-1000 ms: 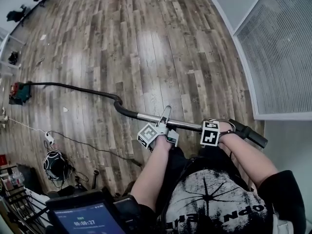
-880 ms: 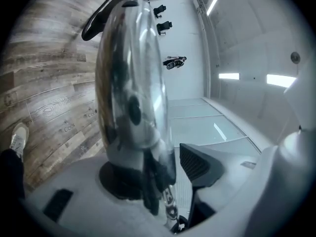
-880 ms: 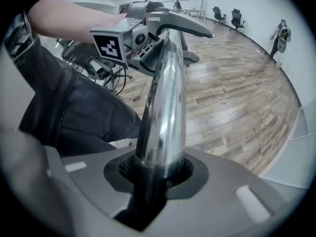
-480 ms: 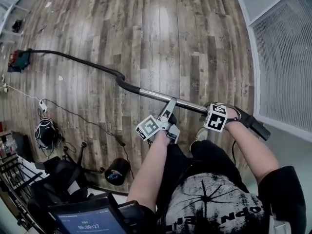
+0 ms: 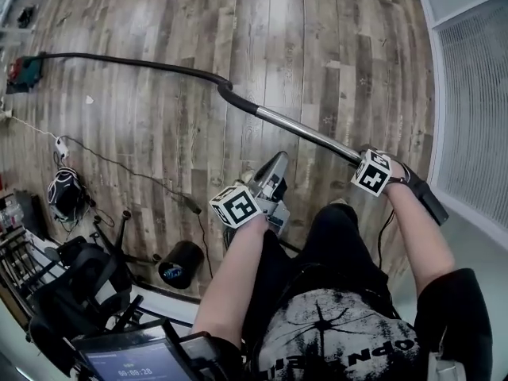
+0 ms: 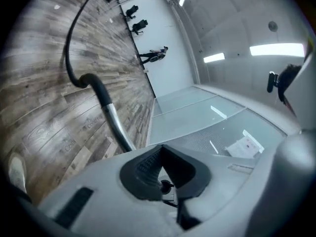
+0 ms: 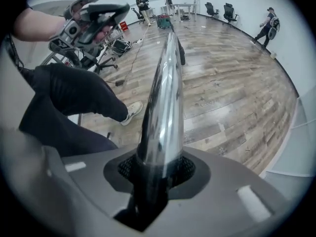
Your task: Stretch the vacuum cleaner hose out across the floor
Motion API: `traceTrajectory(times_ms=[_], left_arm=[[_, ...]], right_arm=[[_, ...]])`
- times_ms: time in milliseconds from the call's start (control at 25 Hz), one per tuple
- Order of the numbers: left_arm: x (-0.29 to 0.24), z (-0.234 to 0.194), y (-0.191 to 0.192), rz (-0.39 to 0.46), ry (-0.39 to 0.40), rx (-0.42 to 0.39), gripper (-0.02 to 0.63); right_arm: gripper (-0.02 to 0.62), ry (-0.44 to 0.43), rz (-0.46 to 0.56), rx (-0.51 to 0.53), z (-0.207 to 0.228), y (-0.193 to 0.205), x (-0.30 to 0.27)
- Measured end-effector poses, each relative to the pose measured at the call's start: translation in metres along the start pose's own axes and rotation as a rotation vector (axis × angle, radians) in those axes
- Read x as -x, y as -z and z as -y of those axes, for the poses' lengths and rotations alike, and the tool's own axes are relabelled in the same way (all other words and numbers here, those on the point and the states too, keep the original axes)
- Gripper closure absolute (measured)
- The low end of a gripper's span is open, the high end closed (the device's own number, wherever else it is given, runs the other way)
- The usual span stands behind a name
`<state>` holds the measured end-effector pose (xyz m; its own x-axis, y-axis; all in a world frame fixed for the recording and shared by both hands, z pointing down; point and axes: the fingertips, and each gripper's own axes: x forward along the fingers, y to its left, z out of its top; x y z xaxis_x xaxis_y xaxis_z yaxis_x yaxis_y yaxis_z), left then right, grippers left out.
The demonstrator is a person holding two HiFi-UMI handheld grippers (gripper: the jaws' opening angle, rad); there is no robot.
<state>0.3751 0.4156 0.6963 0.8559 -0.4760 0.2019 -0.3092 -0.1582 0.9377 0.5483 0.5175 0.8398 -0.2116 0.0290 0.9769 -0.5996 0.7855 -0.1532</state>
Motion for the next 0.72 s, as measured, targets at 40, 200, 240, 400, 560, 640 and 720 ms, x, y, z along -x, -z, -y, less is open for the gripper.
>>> traceTrajectory(times_ms=[40, 200, 240, 400, 560, 640, 720], left_arm=[[-0.009, -0.005, 0.002, -0.008, 0.022, -0.055, 0.606], [-0.042, -0.046, 0.020, -0.094, -0.013, -0.340, 0.606], [-0.051, -0.059, 0.027, -0.121, -0.024, -0.409, 0.606], [-0.092, -0.104, 0.059, -0.203, -0.005, -0.626, 0.606], [-0.120, -0.145, 0.075, -0.189, 0.010, -0.747, 0.606], [-0.124, -0.164, 0.080, -0.160, -0.008, -0.768, 0.606], [-0.123, -0.177, 0.088, -0.137, -0.020, -0.772, 0.606]], right_arm=[[0.480, 0.008, -0.004, 0.010, 0.008, 0.009, -0.017], [0.474, 0.040, -0.016, 0.033, 0.036, 0.046, -0.082], [0.474, 0.046, -0.008, 0.033, 0.042, 0.053, -0.100], [0.472, 0.076, 0.036, 0.025, 0.070, 0.088, -0.175], [0.471, 0.117, 0.074, 0.024, 0.108, 0.115, -0.255], [0.471, 0.120, 0.086, 0.036, 0.120, 0.130, -0.292], [0.468, 0.110, 0.085, 0.056, 0.124, 0.151, -0.321]])
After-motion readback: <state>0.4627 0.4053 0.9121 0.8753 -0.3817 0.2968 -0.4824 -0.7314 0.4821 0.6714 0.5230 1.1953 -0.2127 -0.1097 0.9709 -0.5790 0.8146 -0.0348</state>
